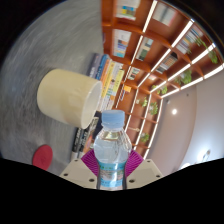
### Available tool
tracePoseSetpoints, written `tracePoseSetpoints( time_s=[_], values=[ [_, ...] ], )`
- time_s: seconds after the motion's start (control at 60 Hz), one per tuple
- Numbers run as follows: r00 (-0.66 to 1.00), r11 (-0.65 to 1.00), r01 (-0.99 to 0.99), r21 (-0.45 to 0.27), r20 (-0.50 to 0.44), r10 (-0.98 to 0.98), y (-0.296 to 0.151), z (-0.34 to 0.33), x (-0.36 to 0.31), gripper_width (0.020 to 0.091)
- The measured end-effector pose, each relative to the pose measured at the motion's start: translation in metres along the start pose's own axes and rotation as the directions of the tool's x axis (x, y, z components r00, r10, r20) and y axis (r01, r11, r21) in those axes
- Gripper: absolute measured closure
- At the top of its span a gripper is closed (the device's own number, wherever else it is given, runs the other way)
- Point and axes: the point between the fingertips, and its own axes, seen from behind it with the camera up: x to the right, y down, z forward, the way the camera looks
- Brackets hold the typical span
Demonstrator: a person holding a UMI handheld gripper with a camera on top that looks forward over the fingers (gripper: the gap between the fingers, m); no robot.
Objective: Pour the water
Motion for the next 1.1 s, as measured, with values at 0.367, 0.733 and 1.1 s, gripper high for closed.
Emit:
tracePoseSetpoints(
  time_s=[0.367,0.733,1.1],
  values=[
    [0.134,0.200,-0.965,-0.169,0.338,0.931,0.013,-0.030,-0.009,0.0817],
    [-0.311,-0.253,-0.940,-0.229,0.267,0.912,0.026,-0.021,-0.050,0.0818],
    [-0.324,-0.271,-0.934,-0.234,0.226,0.919,0.028,-0.024,-0.097,0.0803]
  ],
)
